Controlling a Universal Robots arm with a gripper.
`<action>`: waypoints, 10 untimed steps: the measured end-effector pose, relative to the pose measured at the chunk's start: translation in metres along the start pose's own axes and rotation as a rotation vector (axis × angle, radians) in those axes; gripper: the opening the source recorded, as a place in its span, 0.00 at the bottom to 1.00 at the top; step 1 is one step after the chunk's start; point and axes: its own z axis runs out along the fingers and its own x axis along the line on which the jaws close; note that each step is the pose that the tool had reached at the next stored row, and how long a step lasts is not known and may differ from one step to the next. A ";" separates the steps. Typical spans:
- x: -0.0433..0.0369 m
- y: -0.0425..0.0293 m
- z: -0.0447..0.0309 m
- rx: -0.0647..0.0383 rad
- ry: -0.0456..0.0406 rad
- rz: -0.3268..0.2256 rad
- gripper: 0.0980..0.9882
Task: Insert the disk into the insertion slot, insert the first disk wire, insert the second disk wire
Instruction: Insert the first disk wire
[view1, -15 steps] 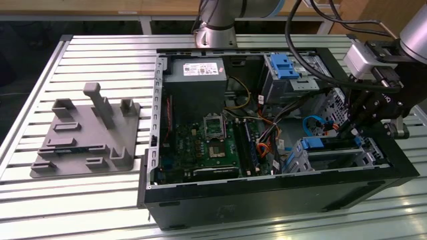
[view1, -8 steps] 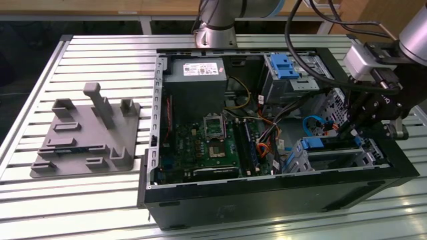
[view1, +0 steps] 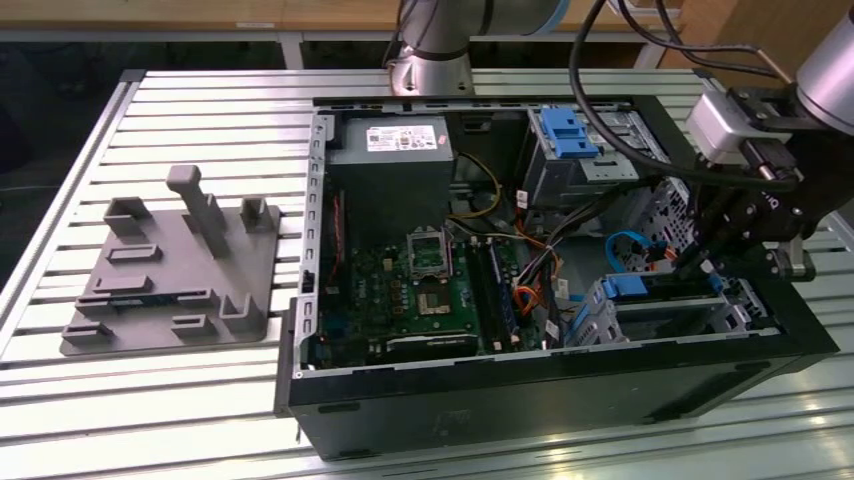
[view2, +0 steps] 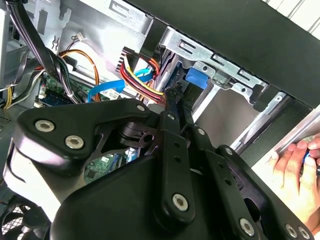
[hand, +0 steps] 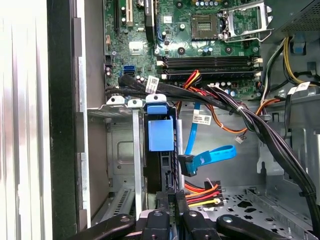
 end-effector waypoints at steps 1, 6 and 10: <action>0.0000 0.0000 0.0004 0.000 -0.0002 0.000 0.08; 0.0000 -0.0001 0.0018 0.000 -0.0003 0.000 0.08; 0.0001 -0.0002 0.0040 0.000 -0.0002 0.000 0.08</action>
